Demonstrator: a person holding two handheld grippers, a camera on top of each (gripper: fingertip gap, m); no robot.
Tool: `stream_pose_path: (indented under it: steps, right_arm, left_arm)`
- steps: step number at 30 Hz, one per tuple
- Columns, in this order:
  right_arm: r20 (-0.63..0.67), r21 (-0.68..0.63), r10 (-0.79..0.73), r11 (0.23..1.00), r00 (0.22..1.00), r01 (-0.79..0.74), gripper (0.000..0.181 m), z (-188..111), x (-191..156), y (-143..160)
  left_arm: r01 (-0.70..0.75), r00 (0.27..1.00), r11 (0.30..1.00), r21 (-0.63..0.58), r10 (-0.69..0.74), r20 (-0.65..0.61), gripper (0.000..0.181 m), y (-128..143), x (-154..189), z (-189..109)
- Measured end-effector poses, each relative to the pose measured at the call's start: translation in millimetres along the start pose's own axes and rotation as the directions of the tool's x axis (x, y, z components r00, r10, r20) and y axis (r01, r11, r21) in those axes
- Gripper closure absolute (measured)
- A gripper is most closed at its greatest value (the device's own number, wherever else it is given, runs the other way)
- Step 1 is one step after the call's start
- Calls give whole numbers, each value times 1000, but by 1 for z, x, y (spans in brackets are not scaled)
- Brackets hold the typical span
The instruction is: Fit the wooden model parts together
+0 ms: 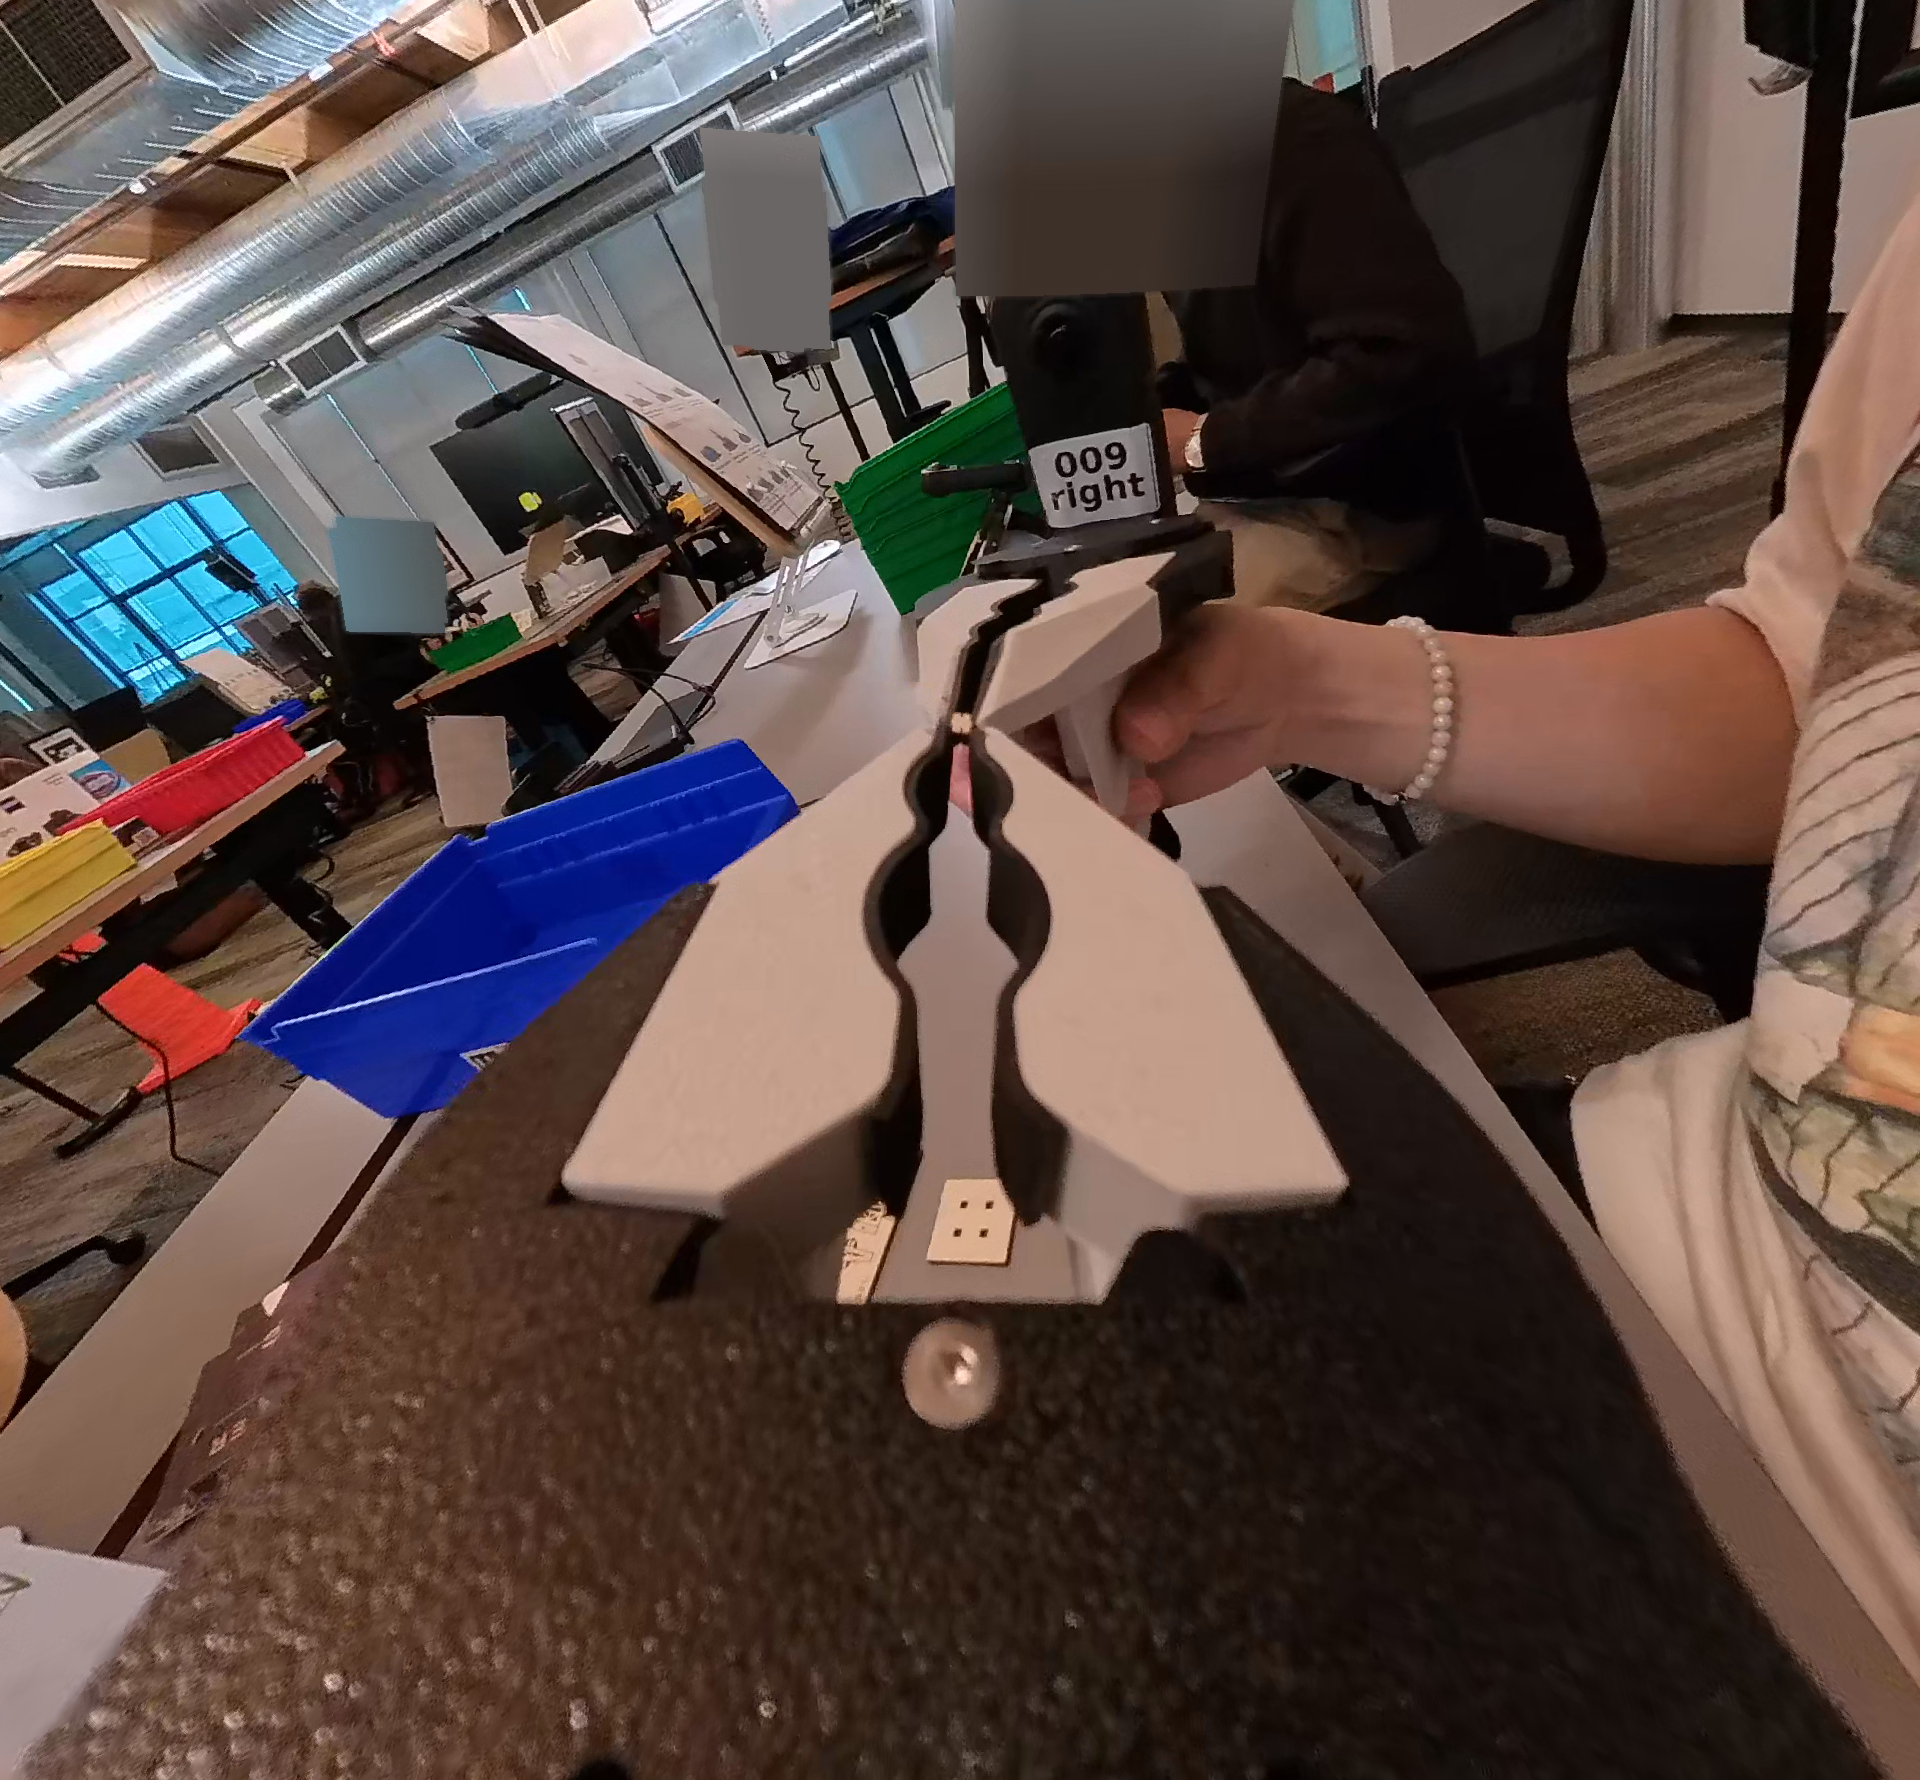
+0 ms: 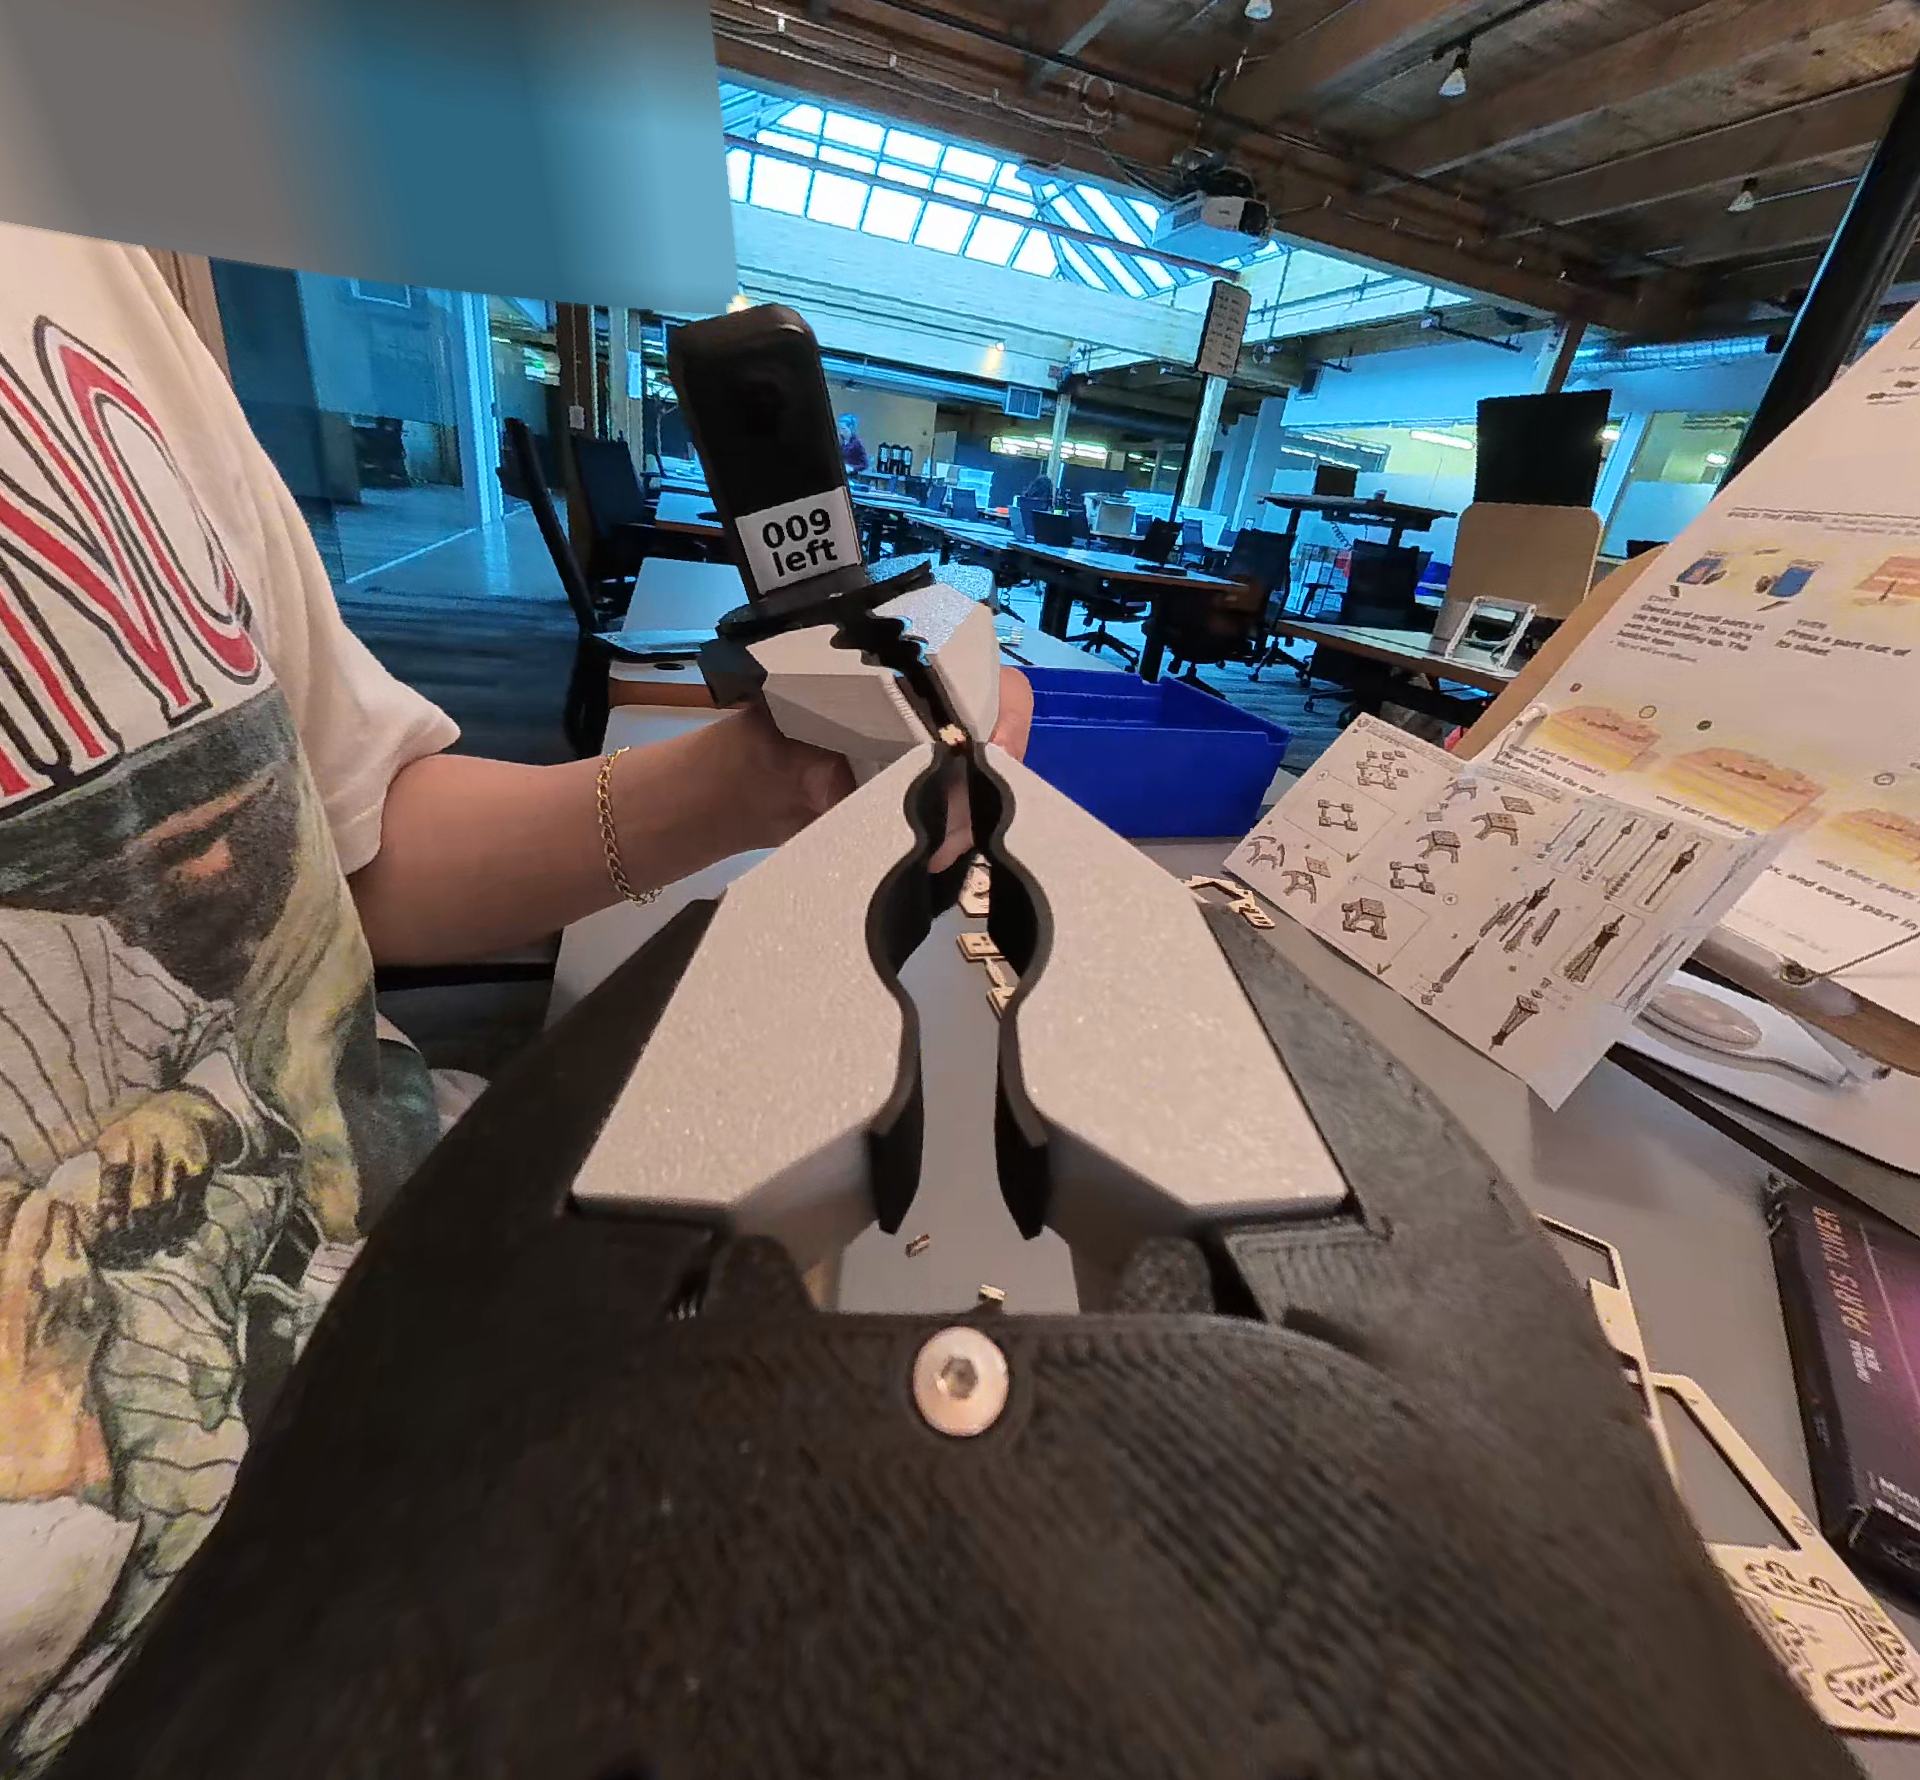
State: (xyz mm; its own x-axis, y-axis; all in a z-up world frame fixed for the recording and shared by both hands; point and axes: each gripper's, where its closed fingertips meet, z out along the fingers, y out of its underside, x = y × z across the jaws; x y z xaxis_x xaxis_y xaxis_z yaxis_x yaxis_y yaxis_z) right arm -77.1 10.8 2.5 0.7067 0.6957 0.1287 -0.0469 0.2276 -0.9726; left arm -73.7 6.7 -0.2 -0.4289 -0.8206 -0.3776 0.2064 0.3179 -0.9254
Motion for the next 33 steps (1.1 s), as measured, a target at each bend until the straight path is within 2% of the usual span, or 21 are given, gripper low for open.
stream_pose_path:
  steps: [13, 28, 31, 33]
  right_arm:
    - [-6, -20, -33, 999, 999, 32, 180, -1, 0, 0]
    - [4, -19, 7, 1000, 1000, -7, 180, -3, 2, 4]
    - [3, -32, 10, 999, 1000, -10, 180, -4, 3, 7]
    - [-29, -100, -26, 995, 999, 23, 178, -10, 12, 20]
  left_arm:
    - [-6, 1000, 1000, -1, 6, -12, 180, -1, 1, 0]
    - [3, 1000, 1000, -12, -3, -6, 180, 2, 2, 0]
    - [5, 1000, 998, -66, -5, 1, 180, 11, 0, 2]
    - [24, 1000, 981, -192, -21, 20, 180, 35, -5, 4]
